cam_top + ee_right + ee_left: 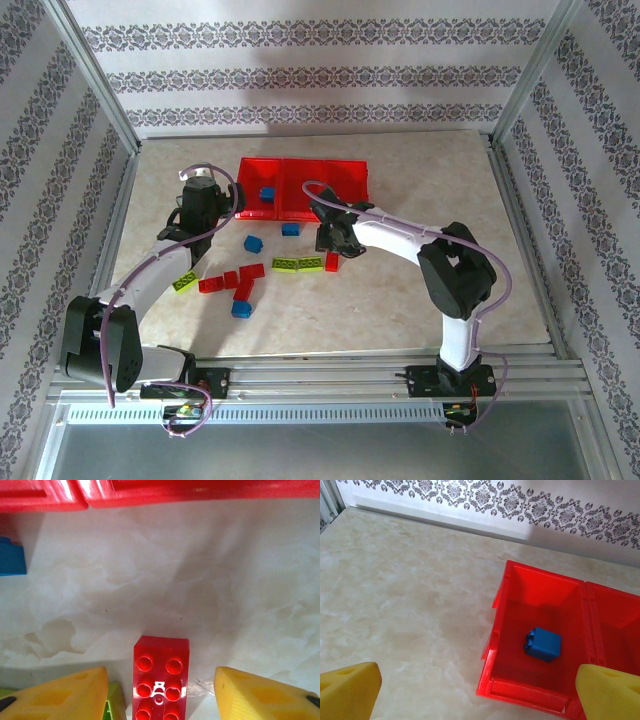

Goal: Sort the legos into containers by color
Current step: Pick up the lego from the center of the table.

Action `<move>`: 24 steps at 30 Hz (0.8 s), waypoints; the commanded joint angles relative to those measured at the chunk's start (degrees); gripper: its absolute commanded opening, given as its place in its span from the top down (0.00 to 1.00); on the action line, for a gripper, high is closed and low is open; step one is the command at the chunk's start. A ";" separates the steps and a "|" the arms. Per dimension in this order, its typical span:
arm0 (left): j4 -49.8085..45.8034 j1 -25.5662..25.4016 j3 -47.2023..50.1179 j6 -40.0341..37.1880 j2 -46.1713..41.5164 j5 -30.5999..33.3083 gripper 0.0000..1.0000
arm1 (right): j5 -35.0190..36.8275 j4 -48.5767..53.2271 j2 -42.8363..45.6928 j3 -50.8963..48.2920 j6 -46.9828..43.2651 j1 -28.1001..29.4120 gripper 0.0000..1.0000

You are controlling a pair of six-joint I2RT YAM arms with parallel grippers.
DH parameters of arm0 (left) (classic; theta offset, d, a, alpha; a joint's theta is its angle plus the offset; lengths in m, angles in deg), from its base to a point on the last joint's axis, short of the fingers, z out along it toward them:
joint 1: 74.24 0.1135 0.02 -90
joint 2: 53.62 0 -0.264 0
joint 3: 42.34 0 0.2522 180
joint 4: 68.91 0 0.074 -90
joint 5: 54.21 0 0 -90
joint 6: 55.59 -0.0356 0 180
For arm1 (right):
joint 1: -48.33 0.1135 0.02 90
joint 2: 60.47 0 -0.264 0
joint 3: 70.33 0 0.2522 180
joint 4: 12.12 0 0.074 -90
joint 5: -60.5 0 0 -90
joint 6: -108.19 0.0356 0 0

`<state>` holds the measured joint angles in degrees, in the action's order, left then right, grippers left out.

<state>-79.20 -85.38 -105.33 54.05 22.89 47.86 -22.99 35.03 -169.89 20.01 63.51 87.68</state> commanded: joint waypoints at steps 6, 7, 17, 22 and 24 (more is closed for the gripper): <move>-0.56 0.69 0.53 0.92 0.30 -0.44 0.00 | -3.11 -1.12 -2.56 -2.46 1.69 -1.03 0.46; -0.52 0.68 0.45 0.93 0.24 -0.46 0.00 | -3.39 -1.28 -2.78 -2.57 1.69 -0.97 0.46; -0.74 0.68 0.71 1.76 -0.14 -1.22 0.00 | -5.31 -1.43 -2.77 -5.55 1.62 -0.83 0.57; -0.44 0.73 1.82 1.80 -1.35 -0.95 0.00 | -3.69 0.51 -1.94 -7.00 0.40 0.20 0.66; -0.50 0.81 2.12 1.77 -1.59 -0.57 0.00 | -3.61 0.54 -1.68 -7.48 0.05 0.39 0.71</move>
<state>-79.20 -85.38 -104.22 54.66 22.84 46.86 -26.97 30.86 -171.16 15.13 64.03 87.22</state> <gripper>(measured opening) 0.995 0.307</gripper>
